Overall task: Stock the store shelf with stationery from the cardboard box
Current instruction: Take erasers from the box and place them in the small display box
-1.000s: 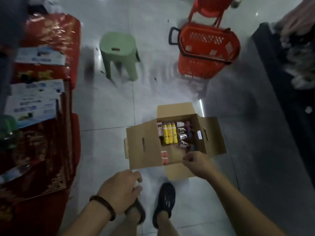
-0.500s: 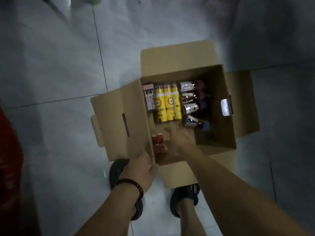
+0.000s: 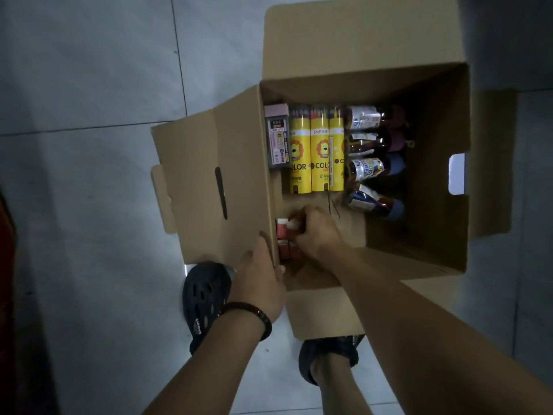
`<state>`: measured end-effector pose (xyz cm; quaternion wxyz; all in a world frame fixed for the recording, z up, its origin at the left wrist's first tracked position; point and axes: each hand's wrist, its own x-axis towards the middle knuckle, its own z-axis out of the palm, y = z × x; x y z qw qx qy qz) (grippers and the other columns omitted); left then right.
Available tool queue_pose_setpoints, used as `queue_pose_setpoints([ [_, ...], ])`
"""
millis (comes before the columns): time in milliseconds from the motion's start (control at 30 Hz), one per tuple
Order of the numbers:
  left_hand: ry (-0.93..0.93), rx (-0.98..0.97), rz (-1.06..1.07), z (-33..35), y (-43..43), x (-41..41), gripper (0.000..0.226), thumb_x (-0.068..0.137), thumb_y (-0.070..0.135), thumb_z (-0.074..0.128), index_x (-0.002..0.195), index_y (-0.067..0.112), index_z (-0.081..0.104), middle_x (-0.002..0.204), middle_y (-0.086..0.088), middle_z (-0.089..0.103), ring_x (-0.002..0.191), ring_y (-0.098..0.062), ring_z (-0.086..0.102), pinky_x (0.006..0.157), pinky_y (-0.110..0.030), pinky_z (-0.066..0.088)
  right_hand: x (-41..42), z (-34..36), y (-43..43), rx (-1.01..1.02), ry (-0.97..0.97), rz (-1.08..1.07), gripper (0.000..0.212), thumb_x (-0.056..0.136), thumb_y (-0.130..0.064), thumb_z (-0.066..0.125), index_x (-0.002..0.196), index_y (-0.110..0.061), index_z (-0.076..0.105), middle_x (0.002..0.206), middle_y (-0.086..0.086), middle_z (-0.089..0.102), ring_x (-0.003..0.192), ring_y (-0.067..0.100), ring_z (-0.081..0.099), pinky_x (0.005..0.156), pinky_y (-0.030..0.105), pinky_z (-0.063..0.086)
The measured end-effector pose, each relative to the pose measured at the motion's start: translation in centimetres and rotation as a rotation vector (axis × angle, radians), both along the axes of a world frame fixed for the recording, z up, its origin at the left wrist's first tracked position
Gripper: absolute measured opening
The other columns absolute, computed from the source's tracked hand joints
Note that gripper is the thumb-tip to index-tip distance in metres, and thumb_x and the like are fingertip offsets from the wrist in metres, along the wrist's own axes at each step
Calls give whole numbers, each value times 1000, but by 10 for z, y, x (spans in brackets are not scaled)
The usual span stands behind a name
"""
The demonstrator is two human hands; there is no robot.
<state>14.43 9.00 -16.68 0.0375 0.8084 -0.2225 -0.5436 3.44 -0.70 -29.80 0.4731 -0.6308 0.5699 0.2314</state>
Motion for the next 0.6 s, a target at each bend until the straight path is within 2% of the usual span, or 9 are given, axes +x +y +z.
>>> queue_pose_setpoints([
  [100, 41, 1, 35, 7, 1, 7, 22, 106, 30, 55, 95, 22, 39, 98, -3, 55, 76, -14, 51, 64, -26, 42, 0, 16, -3, 0, -29, -109, 32, 87, -20, 82, 105, -33, 59, 98, -9, 64, 96, 16, 64, 75, 33, 54],
  [167, 68, 5, 106, 16, 6, 11, 18, 106, 40, 53, 99, 25, 46, 96, 1, 59, 78, -11, 56, 60, -24, 39, -4, 36, -3, -22, -36, -197, 32, 87, -22, 81, 103, -34, 57, 95, -8, 65, 91, 14, 65, 73, 33, 56],
  [233, 66, -6, 253, 43, 11, 18, 21, 105, 46, 54, 112, 26, 52, 104, 5, 63, 89, -8, 60, 66, -24, 43, -4, 78, -1, -48, -111, -311, 34, 82, -22, 85, 102, -31, 59, 93, -6, 70, 89, 16, 69, 71, 31, 56],
  [300, 117, -71, 466, 87, 6, 26, 24, 103, 50, 55, 116, 30, 55, 113, 6, 65, 99, -10, 63, 76, -28, 49, -1, 142, 0, -56, -241, -402, 32, 80, -20, 87, 99, -29, 62, 92, -5, 73, 88, 16, 73, 74, 33, 60],
  [400, 353, -215, 768, 177, -16, 43, 27, 100, 54, 53, 115, 34, 61, 112, 8, 74, 105, -15, 71, 89, -36, 57, 12, 258, 0, -129, -402, -355, 30, 83, -22, 86, 100, -33, 64, 93, -6, 71, 85, 9, 70, 76, 35, 63],
  [467, 472, -318, 751, 242, -27, 57, 39, 95, 54, 55, 122, 28, 65, 112, 4, 78, 109, -18, 74, 92, -39, 59, 26, 333, 0, -214, -476, -304, 30, 82, -28, 84, 102, -36, 63, 96, -10, 69, 87, 9, 68, 75, 37, 62],
  [533, 555, -402, 757, 308, -32, 70, 38, 98, 44, 55, 126, 22, 66, 119, -5, 76, 115, -24, 72, 98, -46, 58, 44, 405, -4, -326, -528, -248, 29, 82, -37, 83, 103, -38, 63, 97, -14, 64, 88, 8, 65, 72, 34, 59],
  [600, 617, -466, 786, 369, -32, 84, 35, 103, 31, 54, 130, 13, 66, 125, -14, 73, 120, -31, 70, 103, -51, 54, 61, 472, -8, -429, -586, -188, 30, 82, -33, 86, 104, -35, 66, 100, -14, 59, 89, 6, 61, 71, 28, 54],
])
